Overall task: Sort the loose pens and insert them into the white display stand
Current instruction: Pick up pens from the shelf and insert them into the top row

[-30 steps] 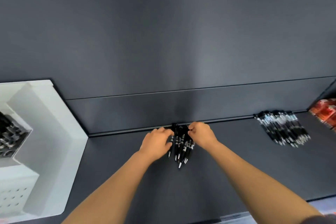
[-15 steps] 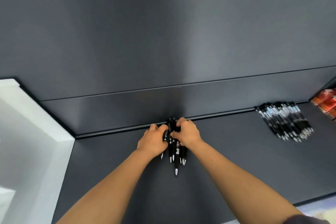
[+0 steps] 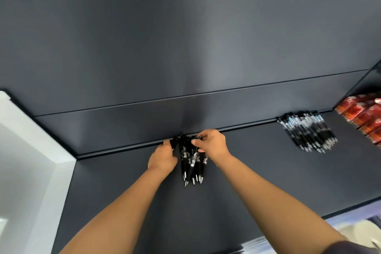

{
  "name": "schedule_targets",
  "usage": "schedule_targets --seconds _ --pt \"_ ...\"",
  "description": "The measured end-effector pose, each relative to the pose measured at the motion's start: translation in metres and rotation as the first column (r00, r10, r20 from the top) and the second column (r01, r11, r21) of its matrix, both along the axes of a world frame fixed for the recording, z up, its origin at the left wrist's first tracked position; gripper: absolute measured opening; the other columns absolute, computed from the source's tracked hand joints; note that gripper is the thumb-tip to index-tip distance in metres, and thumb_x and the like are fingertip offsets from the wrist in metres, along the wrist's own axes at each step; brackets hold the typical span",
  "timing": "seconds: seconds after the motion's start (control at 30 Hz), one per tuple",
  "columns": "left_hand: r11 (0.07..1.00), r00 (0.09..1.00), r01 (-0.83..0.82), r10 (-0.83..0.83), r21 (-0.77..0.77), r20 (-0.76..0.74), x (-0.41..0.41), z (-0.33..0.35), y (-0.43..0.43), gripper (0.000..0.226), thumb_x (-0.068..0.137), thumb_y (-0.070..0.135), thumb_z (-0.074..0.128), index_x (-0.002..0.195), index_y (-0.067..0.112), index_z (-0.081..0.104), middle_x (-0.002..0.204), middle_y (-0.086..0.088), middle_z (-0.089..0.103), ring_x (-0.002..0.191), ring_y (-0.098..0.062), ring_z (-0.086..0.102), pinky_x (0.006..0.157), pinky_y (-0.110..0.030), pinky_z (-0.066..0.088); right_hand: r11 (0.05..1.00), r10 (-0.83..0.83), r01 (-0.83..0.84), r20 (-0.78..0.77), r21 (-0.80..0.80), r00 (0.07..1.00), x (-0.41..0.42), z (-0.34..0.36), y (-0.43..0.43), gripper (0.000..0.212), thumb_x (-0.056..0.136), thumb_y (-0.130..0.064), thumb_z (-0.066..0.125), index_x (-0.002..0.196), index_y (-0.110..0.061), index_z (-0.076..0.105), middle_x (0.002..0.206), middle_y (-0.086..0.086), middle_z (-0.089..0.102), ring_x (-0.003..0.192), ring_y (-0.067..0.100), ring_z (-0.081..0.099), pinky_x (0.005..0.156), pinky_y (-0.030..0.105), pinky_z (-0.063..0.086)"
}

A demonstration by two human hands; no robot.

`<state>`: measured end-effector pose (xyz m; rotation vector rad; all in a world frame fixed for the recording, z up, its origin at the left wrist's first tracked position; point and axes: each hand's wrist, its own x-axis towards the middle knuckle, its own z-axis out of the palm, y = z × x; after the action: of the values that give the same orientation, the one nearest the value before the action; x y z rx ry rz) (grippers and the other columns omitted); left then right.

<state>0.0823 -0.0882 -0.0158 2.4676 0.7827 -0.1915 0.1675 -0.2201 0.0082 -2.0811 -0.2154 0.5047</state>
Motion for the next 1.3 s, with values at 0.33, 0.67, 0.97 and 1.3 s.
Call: schedule_targets --seconds 0.33,0.67,0.97,1.3 --pt "0.751 0.825 -0.173 0.464 -0.637 0.324 -0.032 0.038 -0.006 0.015 0.097 0.01 0.043 0.108 0.017 0.05 0.08 0.003 0.051 0.064 -0.008 0.045 0.05 -0.017 0.032 0.966 0.106 -0.113 0.039 0.233 0.994 -0.024 0.043 0.005 0.02 0.096 -0.021 0.053 0.083 -0.01 0.063 0.08 0.007 0.062 0.064 0.011 0.052 0.06 0.025 0.047" --pt "0.846 0.579 -0.19 0.506 -0.498 0.639 -0.104 0.108 0.023 0.011 0.096 0.009 0.045 0.103 0.008 0.054 0.087 -0.003 0.057 0.067 -0.011 0.059 0.062 -0.017 0.05 0.788 0.321 -0.316 0.086 0.529 0.943 -0.091 0.11 0.067 0.009 0.094 -0.021 0.055 0.09 -0.016 0.06 0.078 0.006 0.071 0.052 0.007 0.052 0.048 0.019 0.044" --pt "0.923 0.409 -0.287 0.359 -0.255 0.839 -0.182 0.172 0.075 0.025 0.092 0.007 0.052 0.115 0.016 0.057 0.094 0.004 0.061 0.089 -0.015 0.056 0.079 -0.023 0.045 0.63 0.465 -0.47 0.185 0.618 0.866 -0.16 0.16 0.137 0.017 0.091 -0.019 0.061 0.076 -0.014 0.062 0.063 -0.004 0.057 0.053 0.006 0.052 0.051 0.021 0.048" --pt "0.86 0.302 -0.496 0.303 -0.123 0.904 -0.297 0.203 0.167 0.022 0.087 0.006 0.058 0.106 0.018 0.057 0.083 0.012 0.059 0.074 -0.008 0.057 0.071 -0.024 0.045 0.543 0.526 -0.656 0.396 0.524 0.752 -0.258 0.195 0.226 0.014 0.091 -0.01 0.057 0.079 -0.014 0.063 0.072 -0.002 0.063 0.052 0.006 0.059 0.053 0.02 0.051"
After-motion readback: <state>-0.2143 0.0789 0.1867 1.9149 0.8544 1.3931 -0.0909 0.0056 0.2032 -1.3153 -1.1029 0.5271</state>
